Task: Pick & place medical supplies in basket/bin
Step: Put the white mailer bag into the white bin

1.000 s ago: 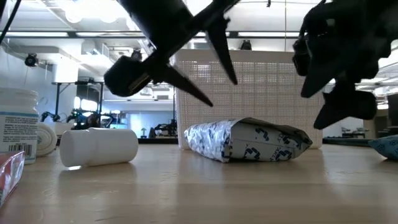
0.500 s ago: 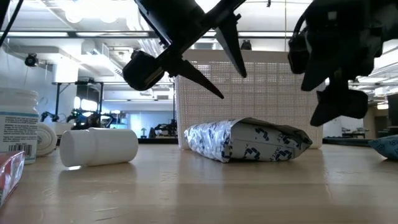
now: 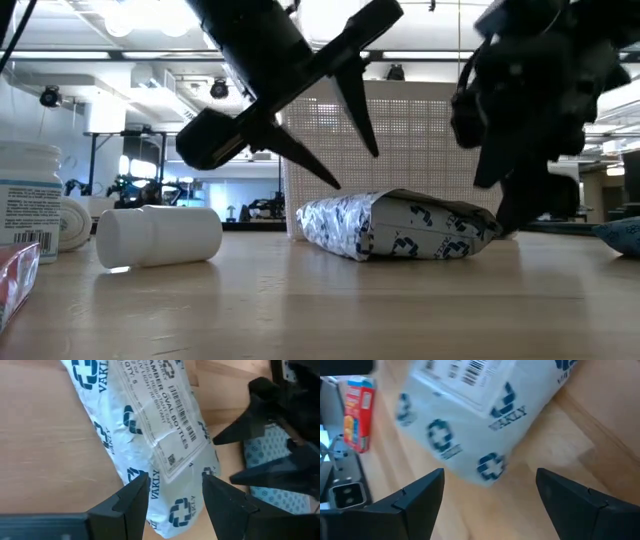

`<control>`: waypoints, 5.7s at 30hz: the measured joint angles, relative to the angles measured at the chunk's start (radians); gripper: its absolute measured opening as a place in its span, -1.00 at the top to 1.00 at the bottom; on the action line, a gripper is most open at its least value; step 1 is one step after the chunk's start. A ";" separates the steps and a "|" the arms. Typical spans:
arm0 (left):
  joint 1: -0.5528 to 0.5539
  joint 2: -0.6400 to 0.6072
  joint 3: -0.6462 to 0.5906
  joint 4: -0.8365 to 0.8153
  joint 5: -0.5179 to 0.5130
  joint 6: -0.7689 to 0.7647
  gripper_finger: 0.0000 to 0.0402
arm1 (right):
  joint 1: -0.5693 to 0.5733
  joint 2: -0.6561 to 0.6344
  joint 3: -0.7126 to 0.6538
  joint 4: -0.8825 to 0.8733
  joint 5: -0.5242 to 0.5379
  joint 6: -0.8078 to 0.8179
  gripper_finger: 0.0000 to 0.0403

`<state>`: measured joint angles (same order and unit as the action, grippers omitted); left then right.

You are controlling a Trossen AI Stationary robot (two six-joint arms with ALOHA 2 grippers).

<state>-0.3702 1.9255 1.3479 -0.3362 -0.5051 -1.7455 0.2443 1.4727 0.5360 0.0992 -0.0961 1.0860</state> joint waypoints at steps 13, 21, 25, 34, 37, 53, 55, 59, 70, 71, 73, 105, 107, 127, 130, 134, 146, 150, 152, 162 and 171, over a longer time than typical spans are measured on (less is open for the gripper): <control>0.005 0.016 -0.102 0.112 0.044 -0.003 0.17 | -0.020 -0.020 -0.018 0.089 -0.010 0.085 -0.50; 0.007 0.015 -0.095 0.114 0.008 0.003 0.17 | -0.077 -0.137 -0.073 -0.025 0.131 0.064 -0.54; 0.011 0.015 -0.090 0.116 -0.023 0.010 0.17 | -0.133 -0.090 -0.109 0.145 0.070 0.066 -0.53; 0.036 0.016 -0.124 0.117 -0.024 0.012 0.17 | -0.151 0.092 -0.092 0.316 0.018 0.043 -0.54; 0.042 0.016 -0.139 0.124 -0.020 0.011 0.17 | -0.152 0.135 -0.078 0.364 0.014 0.036 -0.54; 0.040 0.012 -0.182 0.112 0.005 0.002 0.17 | -0.150 0.146 0.028 0.388 -0.040 -0.031 -0.50; 0.039 0.011 -0.185 0.111 0.009 0.005 0.17 | -0.142 0.140 0.038 0.369 -0.054 -0.032 -0.50; 0.041 0.013 -0.192 0.123 0.007 0.009 0.17 | -0.121 0.139 0.049 0.312 -0.087 -0.013 -0.52; 0.042 0.015 -0.200 0.117 -0.001 0.024 0.17 | -0.085 0.103 0.130 0.212 -0.102 0.047 -0.54; 0.041 0.015 -0.200 0.112 -0.001 0.030 0.17 | -0.085 0.103 0.141 0.211 -0.095 0.052 -0.54; 0.038 0.015 -0.203 0.105 0.002 0.044 0.17 | -0.082 0.100 0.172 0.217 -0.075 0.049 -0.54; -0.042 -0.215 -0.141 -0.260 -0.263 0.087 0.17 | -0.030 0.022 0.190 -0.226 0.232 -0.154 -0.52; -0.010 -0.230 -0.167 -0.301 -0.262 0.092 0.17 | -0.022 0.023 0.183 -0.202 0.236 -0.140 -0.52; 0.192 -0.207 -0.501 0.260 -0.226 0.338 0.17 | 0.074 0.102 0.178 -0.178 0.308 -0.068 -0.52; 0.195 -0.191 -0.558 0.402 -0.231 0.343 0.17 | 0.074 0.112 0.178 -0.178 0.309 -0.068 -0.52; 0.195 -0.155 -0.567 0.482 -0.203 0.363 0.17 | 0.072 0.118 0.178 -0.199 0.320 -0.072 -0.51; 0.090 -0.063 -0.312 0.399 -0.079 0.493 0.17 | 0.047 0.101 0.175 -0.309 0.353 -0.140 -0.50; 0.054 -0.064 -0.218 0.247 -0.052 0.494 0.17 | 0.048 0.080 0.174 -0.335 0.344 -0.219 -0.50; 0.039 -0.064 -0.178 0.180 -0.015 0.492 0.17 | 0.046 0.067 0.174 -0.350 0.355 -0.260 -0.50; -0.006 -0.064 -0.113 0.177 0.041 0.492 0.17 | 0.033 -0.051 0.175 -0.418 0.447 -0.320 -0.50; -0.009 -0.065 -0.143 0.165 -0.032 0.427 0.17 | 0.034 -0.179 0.084 -0.409 0.217 0.190 -0.50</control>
<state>-0.3790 1.8603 1.2049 -0.1715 -0.5373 -1.3182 0.2787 1.2938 0.6202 -0.3093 0.1207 1.2758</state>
